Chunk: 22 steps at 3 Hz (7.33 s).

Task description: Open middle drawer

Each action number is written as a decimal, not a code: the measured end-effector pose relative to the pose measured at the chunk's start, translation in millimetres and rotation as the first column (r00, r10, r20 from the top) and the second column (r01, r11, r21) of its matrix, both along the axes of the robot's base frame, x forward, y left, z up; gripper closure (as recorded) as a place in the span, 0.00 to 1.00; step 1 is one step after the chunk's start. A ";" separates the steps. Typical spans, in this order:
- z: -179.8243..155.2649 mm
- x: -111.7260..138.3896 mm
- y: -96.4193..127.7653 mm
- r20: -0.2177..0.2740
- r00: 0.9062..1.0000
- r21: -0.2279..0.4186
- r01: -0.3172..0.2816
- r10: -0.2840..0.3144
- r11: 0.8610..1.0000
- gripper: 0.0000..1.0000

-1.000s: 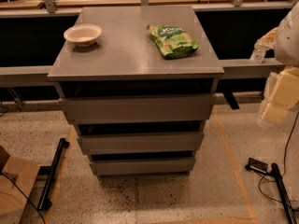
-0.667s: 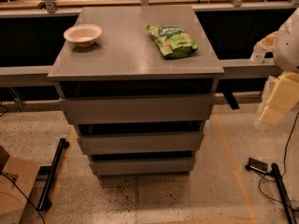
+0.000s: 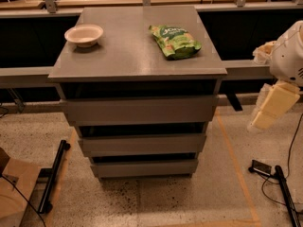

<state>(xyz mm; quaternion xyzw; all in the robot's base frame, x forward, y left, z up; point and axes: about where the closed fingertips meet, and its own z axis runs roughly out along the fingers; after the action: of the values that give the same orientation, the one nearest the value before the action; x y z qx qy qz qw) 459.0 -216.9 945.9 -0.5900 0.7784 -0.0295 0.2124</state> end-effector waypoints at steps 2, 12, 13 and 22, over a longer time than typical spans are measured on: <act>-88.7 7.6 33.8 -0.116 0.993 0.153 -0.001 0.019 0.988 0.00; -379.8 90.2 93.8 -0.326 0.941 0.416 0.231 -0.093 0.879 0.00; -403.6 95.3 90.1 -0.344 0.931 0.467 0.283 -0.123 0.838 0.00; -488.8 206.0 97.6 -0.218 0.965 0.612 0.254 -0.148 0.749 0.49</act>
Offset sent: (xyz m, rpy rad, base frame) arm 0.0200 0.0617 -0.1587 0.3178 0.1785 -0.0039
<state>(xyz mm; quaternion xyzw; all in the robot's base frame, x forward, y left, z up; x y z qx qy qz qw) 665.0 -119.3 457.0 -0.3965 0.8155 0.2583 0.3332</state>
